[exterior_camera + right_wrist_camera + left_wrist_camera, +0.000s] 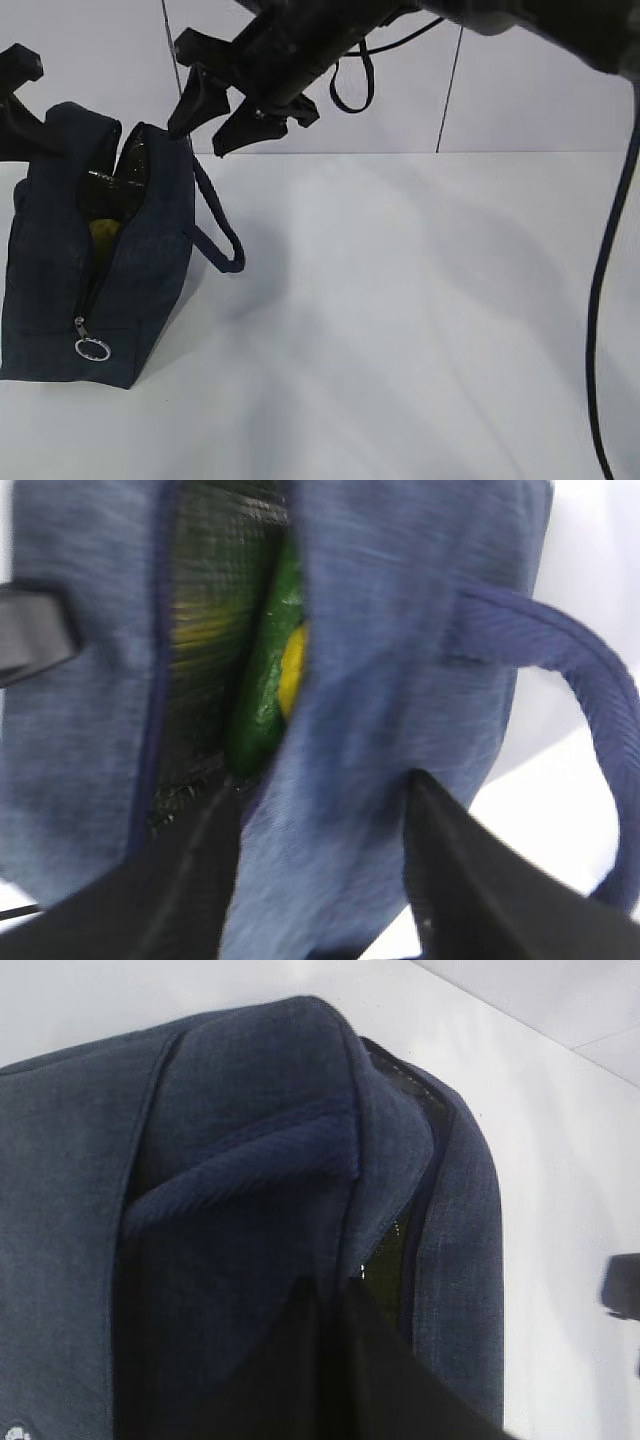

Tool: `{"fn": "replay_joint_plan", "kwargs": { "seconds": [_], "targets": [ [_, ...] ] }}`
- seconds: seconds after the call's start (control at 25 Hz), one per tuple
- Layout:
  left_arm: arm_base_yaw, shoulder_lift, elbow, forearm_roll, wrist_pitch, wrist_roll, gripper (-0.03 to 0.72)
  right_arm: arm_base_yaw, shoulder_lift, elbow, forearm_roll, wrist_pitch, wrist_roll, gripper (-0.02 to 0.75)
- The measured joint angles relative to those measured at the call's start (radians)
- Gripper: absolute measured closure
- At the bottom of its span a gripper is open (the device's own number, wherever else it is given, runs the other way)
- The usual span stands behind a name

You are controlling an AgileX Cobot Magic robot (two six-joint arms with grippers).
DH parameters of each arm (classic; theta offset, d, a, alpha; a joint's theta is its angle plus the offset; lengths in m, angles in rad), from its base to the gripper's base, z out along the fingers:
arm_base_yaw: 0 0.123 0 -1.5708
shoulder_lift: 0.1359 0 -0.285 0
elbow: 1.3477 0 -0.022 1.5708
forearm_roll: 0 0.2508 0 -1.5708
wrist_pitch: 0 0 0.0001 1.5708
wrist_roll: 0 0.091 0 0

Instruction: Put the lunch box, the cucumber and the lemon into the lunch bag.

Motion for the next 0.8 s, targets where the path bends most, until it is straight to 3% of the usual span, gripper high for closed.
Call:
{"fn": "replay_joint_plan", "kwargs": {
  "seconds": [0.32,0.44,0.64,0.8],
  "targets": [
    [0.000,0.000,0.000,0.000,0.001,0.000,0.693,0.000,0.098,0.000,0.128,-0.012,-0.056,0.335],
    [0.000,0.000,0.000,0.000,0.001,0.000,0.693,0.000,0.119,0.000,0.151,-0.016,-0.065,0.416],
    [0.000,0.000,0.000,0.000,0.001,0.000,0.693,0.000,0.121,0.000,0.190,-0.021,-0.094,0.616],
    [0.000,0.000,0.000,-0.018,0.011,0.000,0.693,0.000,0.121,0.000,0.237,-0.021,-0.129,0.695]
  ]
}}
